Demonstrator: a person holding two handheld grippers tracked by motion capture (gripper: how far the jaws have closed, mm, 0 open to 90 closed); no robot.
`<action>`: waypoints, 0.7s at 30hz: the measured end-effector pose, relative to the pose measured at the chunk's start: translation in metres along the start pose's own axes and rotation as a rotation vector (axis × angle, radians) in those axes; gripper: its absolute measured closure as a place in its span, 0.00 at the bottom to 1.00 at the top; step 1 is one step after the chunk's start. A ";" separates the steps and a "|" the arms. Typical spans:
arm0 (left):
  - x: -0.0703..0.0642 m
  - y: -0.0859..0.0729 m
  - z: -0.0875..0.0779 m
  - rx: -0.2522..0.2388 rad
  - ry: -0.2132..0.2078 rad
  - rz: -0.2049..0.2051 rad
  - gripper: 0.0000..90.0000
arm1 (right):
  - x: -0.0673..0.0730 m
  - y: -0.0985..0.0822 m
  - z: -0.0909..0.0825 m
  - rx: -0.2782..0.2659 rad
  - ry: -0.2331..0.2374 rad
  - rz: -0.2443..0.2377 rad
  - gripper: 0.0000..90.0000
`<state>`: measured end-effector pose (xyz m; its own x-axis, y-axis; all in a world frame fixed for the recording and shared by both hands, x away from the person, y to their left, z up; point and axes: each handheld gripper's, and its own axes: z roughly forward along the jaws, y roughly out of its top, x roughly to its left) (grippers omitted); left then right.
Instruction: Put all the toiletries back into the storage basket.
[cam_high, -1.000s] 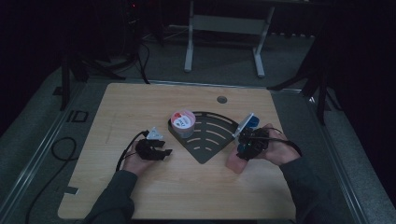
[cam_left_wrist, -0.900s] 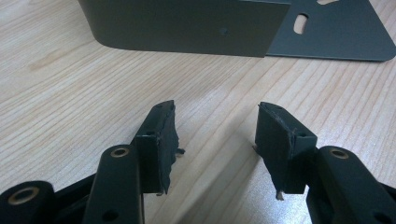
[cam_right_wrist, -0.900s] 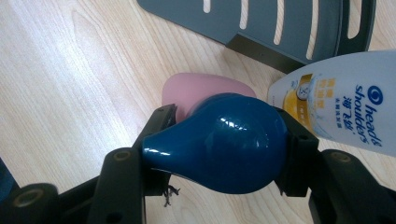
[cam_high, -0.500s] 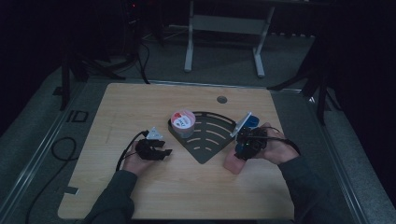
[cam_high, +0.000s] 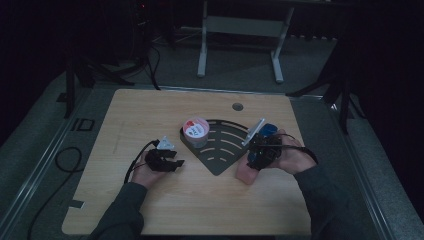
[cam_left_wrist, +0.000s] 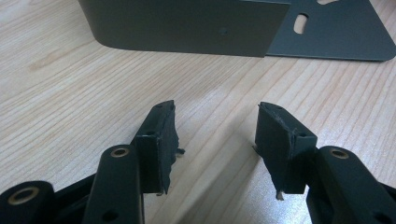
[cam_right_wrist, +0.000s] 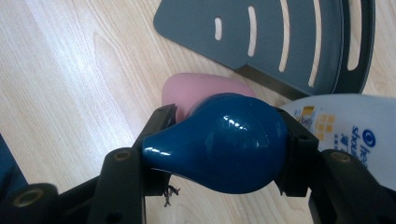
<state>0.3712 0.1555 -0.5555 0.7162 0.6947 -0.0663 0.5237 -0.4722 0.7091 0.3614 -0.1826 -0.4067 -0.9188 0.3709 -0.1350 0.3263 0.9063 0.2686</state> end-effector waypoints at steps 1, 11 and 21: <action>0.000 0.000 0.000 0.000 0.001 0.002 0.53 | 0.000 0.001 0.000 0.000 0.000 0.001 0.53; 0.000 0.000 0.000 0.001 0.001 0.002 0.53 | 0.004 0.013 -0.001 -0.001 0.004 -0.026 0.53; 0.000 0.000 0.000 0.001 0.002 0.004 0.53 | 0.006 0.026 -0.001 -0.001 0.009 -0.045 0.53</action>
<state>0.3711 0.1552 -0.5554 0.7175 0.6937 -0.0625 0.5214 -0.4755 0.7086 0.3643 -0.1566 -0.3997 -0.9345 0.3278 -0.1386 0.2843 0.9219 0.2633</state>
